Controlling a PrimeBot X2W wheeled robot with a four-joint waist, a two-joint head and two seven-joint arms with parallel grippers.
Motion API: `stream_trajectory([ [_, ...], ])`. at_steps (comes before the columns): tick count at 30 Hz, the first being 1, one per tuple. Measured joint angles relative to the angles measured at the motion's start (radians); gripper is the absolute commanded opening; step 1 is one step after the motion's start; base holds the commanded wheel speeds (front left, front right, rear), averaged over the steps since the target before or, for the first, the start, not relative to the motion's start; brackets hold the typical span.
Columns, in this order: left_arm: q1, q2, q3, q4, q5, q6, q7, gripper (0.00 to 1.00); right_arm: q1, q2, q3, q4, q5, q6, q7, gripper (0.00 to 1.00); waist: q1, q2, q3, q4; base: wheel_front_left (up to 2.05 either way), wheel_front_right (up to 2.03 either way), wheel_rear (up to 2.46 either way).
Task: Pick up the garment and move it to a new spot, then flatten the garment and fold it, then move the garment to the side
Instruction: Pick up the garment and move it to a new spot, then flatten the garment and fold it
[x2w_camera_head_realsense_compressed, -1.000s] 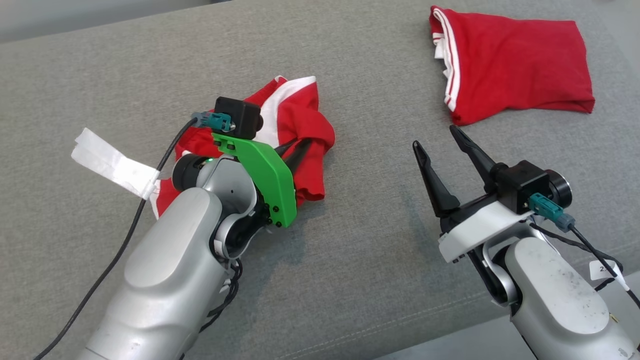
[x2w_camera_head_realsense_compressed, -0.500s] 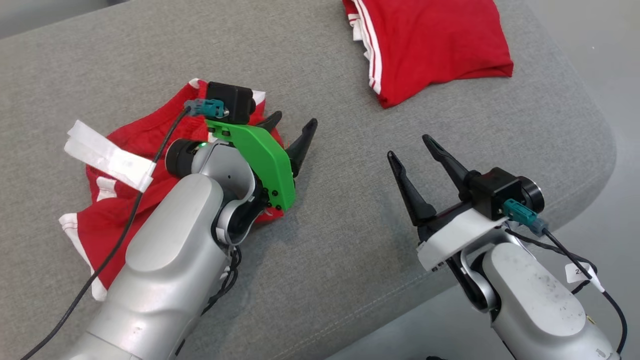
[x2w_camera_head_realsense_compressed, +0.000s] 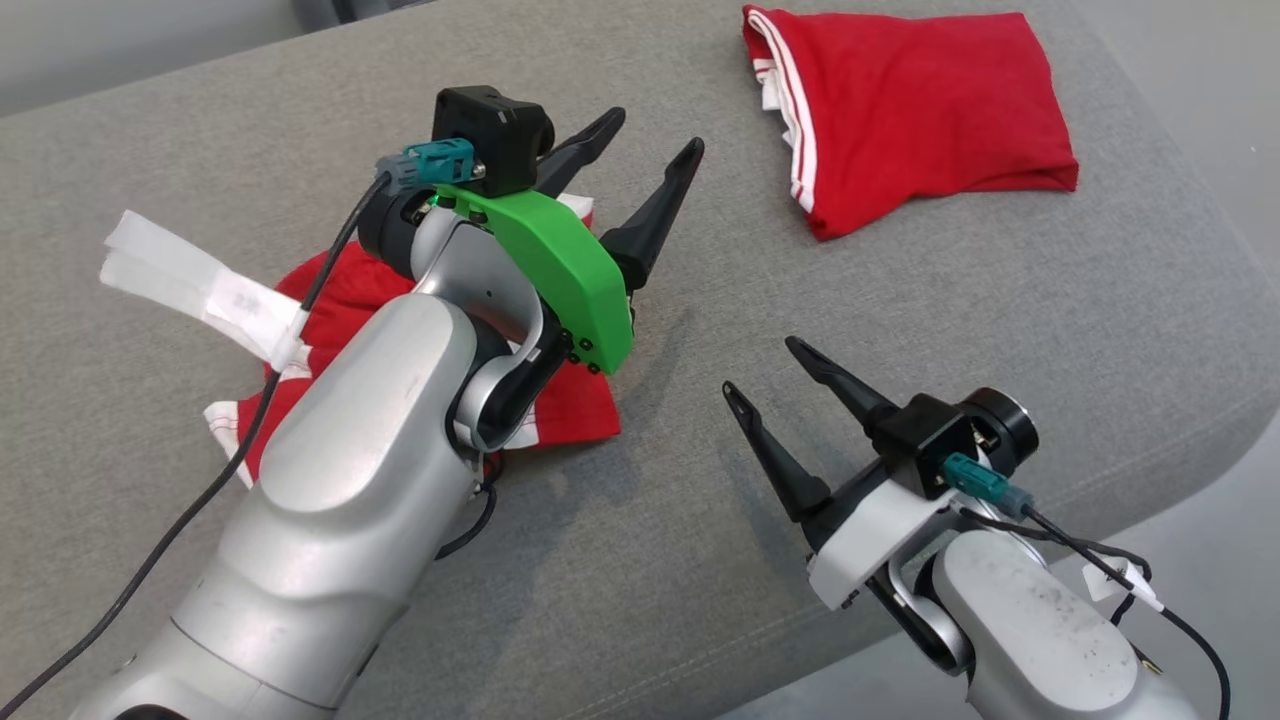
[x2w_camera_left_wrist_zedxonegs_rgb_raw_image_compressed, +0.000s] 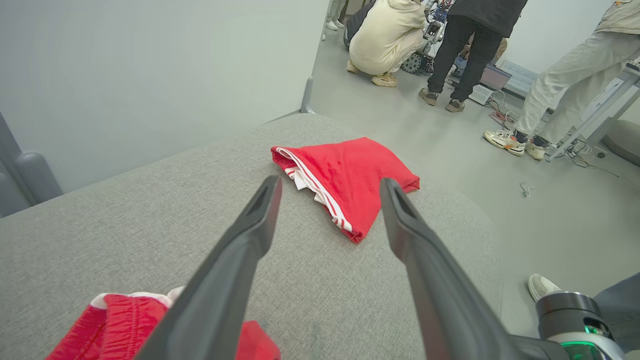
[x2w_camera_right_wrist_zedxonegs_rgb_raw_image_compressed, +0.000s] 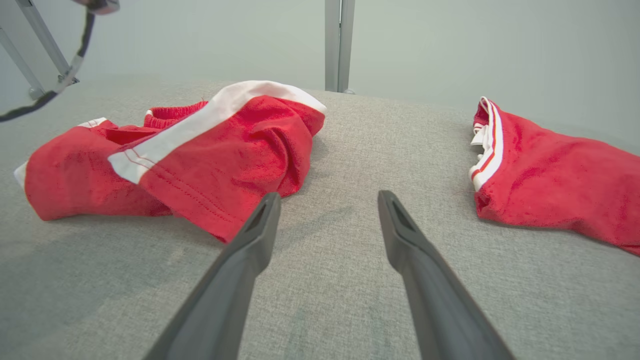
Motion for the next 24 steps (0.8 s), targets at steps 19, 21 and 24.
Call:
stream_trajectory([
  [19,0.348,0.208,0.118,-0.055,0.073,0.148,-0.123,1.00,-0.011,0.074,0.165,0.049,-0.037,0.061,0.090,1.00,0.0000,0.0000,-0.118,0.278,0.00,0.00,0.00],
  [21,0.371,0.209,0.129,-0.076,0.073,0.148,-0.134,1.00,-0.027,0.084,0.169,0.070,-0.039,0.062,0.118,1.00,0.0000,0.0000,-0.123,0.308,0.00,0.00,0.00],
  [24,0.403,0.211,0.142,-0.101,0.073,0.149,-0.157,1.00,-0.069,0.096,0.164,0.101,-0.033,0.062,0.158,1.00,0.0000,0.0000,-0.128,0.353,0.00,0.00,0.00],
])
